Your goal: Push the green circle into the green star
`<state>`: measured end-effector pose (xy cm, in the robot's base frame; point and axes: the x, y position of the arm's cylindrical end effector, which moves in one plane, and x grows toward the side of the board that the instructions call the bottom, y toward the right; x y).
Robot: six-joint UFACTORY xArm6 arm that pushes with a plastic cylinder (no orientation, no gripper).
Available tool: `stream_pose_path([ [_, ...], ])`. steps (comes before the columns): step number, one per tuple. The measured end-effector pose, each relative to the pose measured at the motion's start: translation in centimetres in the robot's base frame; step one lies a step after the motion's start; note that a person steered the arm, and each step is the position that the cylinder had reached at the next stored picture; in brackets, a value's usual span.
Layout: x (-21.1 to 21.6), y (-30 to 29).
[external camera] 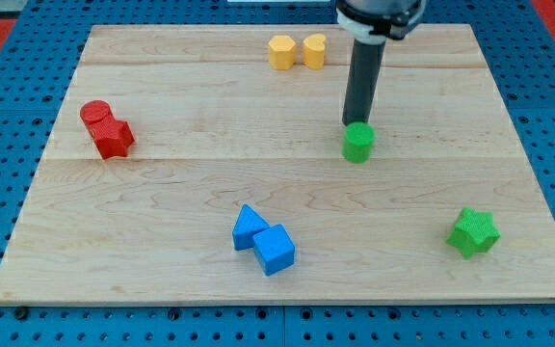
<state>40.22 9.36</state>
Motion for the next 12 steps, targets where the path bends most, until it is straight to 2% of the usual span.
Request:
stream_pose_path([
  [1,2.2,0.0],
  [3,2.3,-6.7],
  [7,1.3,-5.9],
  [9,5.0,-2.4],
  [12,3.7,-2.3],
])
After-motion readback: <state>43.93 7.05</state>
